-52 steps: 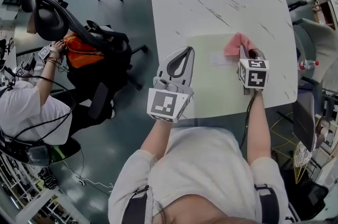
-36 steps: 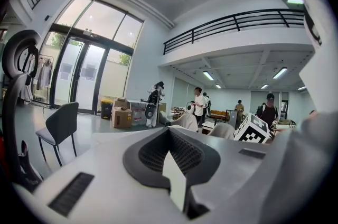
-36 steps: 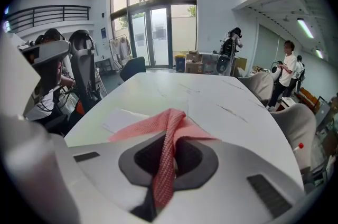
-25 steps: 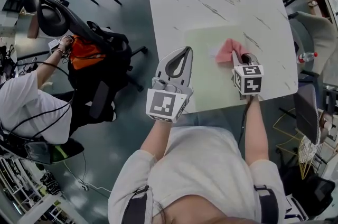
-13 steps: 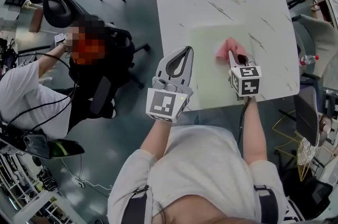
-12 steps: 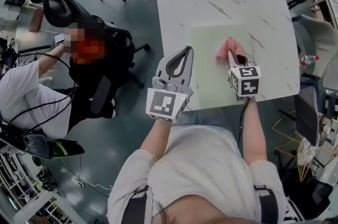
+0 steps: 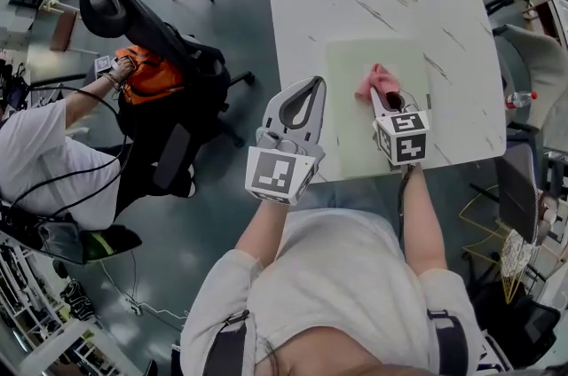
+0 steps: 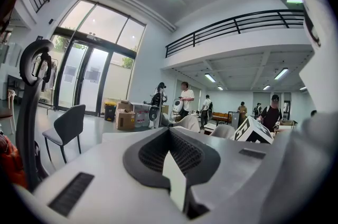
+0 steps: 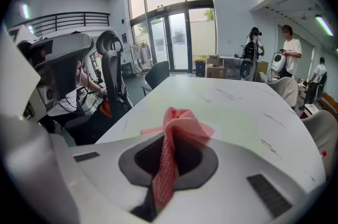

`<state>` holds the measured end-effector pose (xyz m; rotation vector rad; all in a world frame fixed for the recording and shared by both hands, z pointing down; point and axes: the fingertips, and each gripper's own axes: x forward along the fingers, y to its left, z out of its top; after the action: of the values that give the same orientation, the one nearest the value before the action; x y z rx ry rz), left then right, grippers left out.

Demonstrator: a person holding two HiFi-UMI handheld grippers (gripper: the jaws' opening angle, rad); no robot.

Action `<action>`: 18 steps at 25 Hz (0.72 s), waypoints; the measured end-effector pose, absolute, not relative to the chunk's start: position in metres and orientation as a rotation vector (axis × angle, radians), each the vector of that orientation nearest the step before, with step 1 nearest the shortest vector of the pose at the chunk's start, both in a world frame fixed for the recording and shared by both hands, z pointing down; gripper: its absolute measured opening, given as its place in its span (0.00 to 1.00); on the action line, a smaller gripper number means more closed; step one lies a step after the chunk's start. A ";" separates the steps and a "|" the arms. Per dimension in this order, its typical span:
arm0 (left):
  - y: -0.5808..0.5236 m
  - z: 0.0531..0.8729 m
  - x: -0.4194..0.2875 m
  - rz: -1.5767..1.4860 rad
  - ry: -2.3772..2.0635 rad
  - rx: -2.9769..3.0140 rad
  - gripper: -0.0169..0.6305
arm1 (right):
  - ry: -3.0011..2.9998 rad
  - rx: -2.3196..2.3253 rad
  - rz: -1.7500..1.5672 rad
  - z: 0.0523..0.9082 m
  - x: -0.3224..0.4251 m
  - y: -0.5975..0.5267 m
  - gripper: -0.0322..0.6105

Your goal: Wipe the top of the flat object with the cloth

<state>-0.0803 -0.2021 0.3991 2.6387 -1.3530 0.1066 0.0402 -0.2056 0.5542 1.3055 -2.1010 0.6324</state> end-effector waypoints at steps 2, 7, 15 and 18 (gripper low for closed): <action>-0.201 0.399 -0.083 0.107 -1.353 2.638 0.04 | -2.115 1.278 0.626 0.554 0.028 -0.203 0.09; -0.197 0.397 -0.090 0.079 -1.367 2.629 0.04 | -2.143 1.218 0.597 0.553 -0.003 -0.195 0.09; -0.189 0.400 -0.101 0.100 -1.384 2.621 0.04 | -2.168 1.137 0.571 0.552 -0.033 -0.187 0.09; -0.188 0.399 -0.106 0.106 -1.396 2.610 0.04 | -2.168 1.122 0.581 0.552 -0.039 -0.185 0.09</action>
<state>-0.1062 -0.1876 0.3991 2.6095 -1.3963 0.1060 -0.0394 -0.1851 0.5522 1.1219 -2.1680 0.5810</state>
